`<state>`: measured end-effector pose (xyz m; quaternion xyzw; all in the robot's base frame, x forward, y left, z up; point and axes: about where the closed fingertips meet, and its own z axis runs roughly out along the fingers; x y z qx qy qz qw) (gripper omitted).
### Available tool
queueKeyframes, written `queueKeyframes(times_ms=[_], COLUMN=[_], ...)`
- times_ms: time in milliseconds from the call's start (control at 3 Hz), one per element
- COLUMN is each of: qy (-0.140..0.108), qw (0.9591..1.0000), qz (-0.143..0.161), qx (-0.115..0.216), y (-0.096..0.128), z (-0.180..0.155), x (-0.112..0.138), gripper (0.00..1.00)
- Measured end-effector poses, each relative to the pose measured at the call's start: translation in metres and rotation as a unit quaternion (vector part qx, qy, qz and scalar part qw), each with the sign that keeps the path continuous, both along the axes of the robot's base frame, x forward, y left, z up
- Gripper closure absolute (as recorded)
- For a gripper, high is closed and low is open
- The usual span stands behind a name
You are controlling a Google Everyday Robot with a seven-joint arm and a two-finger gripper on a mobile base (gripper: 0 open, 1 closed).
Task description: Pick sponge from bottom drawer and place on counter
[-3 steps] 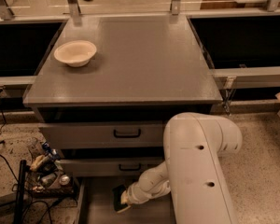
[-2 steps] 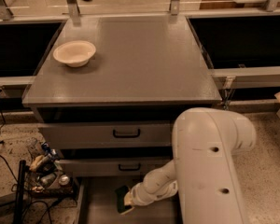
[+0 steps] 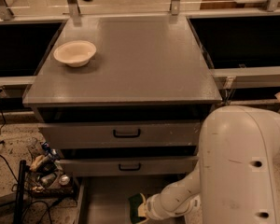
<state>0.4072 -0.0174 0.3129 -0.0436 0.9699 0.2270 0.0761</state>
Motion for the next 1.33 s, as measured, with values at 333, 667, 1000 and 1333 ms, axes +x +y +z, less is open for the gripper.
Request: queueKeyframes(times_ms=[333, 667, 1000, 1333], qy=[0.002, -0.008, -0.035, -0.063], qw=[1.0000, 0.9998, 0.9988, 0.9970], qz=[-0.002, -0.016, -0.035, -0.044], qx=[-0.001, 0.009, 0.003, -0.014], y=[-0.004, -0.003, -0.009, -0.017], z=[-0.001, 0.006, 0.031, 0.066], x=[-0.005, 0.017, 0.044, 0.057], gripper=[1.00, 1.00, 1.00, 1.00])
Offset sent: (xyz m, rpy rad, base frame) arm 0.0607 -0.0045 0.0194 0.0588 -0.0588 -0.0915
